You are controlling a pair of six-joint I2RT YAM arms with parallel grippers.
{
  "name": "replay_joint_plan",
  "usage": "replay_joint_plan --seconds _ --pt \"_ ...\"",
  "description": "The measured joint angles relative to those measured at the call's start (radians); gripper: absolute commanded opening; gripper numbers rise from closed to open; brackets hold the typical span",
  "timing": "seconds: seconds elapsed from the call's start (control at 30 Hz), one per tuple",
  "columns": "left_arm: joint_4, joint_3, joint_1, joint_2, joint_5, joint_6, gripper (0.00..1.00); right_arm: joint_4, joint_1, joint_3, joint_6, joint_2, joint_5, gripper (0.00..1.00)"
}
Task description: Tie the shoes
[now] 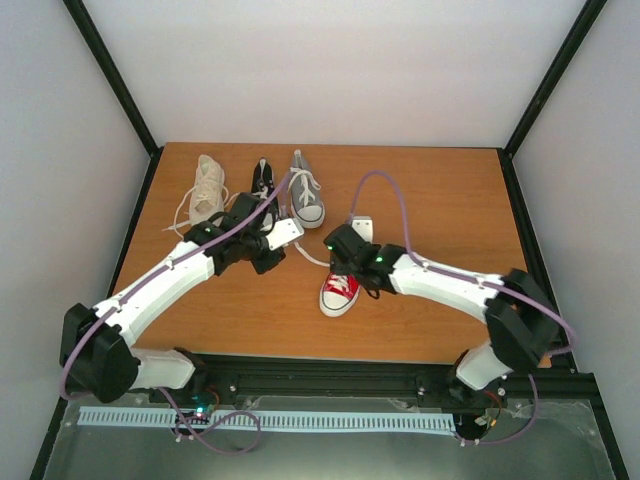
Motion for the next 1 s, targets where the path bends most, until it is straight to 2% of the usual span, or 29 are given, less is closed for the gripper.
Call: replay_joint_plan --seconds 0.17,0.33,0.43,0.53,0.6,0.7,0.87,1.0 --pt "-0.045 0.017 0.002 -0.028 0.008 0.002 0.01 -0.131 -0.064 -0.068 -0.019 -0.234 0.021 0.80" --pt "-0.055 0.029 0.006 -0.031 0.022 0.002 0.01 -0.196 -0.334 -0.249 -0.040 -0.457 -0.004 0.84" --pt "-0.047 0.019 0.006 -0.029 0.048 0.003 0.01 -0.203 -0.444 -0.336 -0.061 -0.458 -0.063 0.83" --pt "-0.021 -0.005 0.003 0.014 0.068 0.002 0.01 -0.168 -0.514 -0.368 -0.083 -0.381 -0.148 0.80" --pt "-0.013 -0.005 -0.017 0.090 0.066 0.001 0.01 -0.124 -0.536 -0.368 -0.093 -0.311 -0.194 0.75" --pt "0.013 -0.023 -0.073 0.212 0.055 0.001 0.01 -0.059 -0.547 -0.369 -0.099 -0.222 -0.238 0.63" --pt "0.032 -0.071 -0.165 0.272 0.080 0.005 0.01 0.013 -0.565 -0.370 -0.111 -0.154 -0.263 0.43" --pt "0.047 -0.069 -0.193 0.294 0.120 0.012 0.01 0.069 -0.595 -0.389 -0.131 -0.120 -0.287 0.18"
